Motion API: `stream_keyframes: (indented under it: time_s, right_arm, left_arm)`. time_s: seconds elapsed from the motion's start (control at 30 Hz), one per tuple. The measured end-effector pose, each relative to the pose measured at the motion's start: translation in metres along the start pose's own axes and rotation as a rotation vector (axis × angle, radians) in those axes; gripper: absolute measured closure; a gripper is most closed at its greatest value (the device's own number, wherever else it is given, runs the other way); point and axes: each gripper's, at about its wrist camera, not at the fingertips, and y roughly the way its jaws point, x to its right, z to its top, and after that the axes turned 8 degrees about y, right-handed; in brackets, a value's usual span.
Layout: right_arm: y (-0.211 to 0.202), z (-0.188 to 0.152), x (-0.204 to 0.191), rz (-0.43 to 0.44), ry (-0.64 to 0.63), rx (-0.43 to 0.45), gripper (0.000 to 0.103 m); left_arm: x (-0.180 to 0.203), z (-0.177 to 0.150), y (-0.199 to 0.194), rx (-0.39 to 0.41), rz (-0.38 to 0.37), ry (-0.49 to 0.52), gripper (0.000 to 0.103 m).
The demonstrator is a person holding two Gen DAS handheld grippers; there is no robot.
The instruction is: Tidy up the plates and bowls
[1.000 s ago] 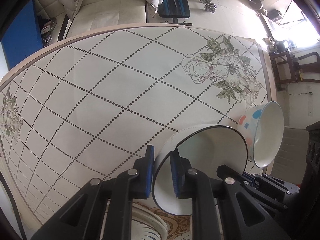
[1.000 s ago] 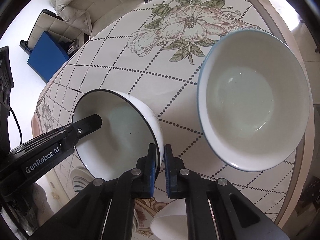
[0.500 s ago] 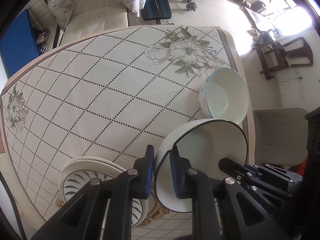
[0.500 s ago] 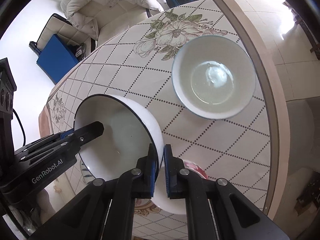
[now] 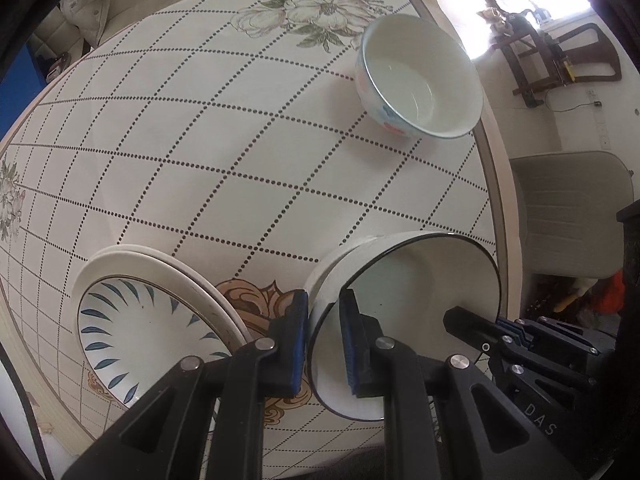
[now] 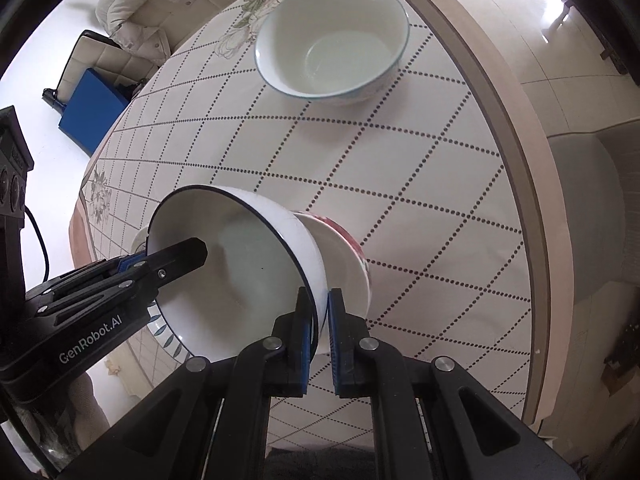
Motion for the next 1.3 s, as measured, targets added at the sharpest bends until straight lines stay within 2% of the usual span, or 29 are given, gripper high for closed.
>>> stream_keyframes:
  time_s: [0.3,0.67,0.87,1.3]
  right_arm:
    - [0.018,-0.006,0.018,-0.017,0.014,-0.035,0.094]
    - [0.032,-0.006,0.015,-0.047,0.0,-0.075,0.095]
    - [0.035,-0.001,0.008,-0.087,-0.003,-0.098,0.09]
    - [0.034,-0.006,0.01,-0.082,-0.007,-0.072,0.093]
  left_arm:
    - [0.009,-0.003,0.021,-0.045,0.066,0.031,0.089]
    - [0.013,-0.001,0.031,-0.087,0.119,0.04,0.089]
    - [0.016,0.0,0.034,-0.094,0.117,0.03,0.089]
    - [0.012,-0.012,0.033,-0.089,0.106,0.006,0.089]
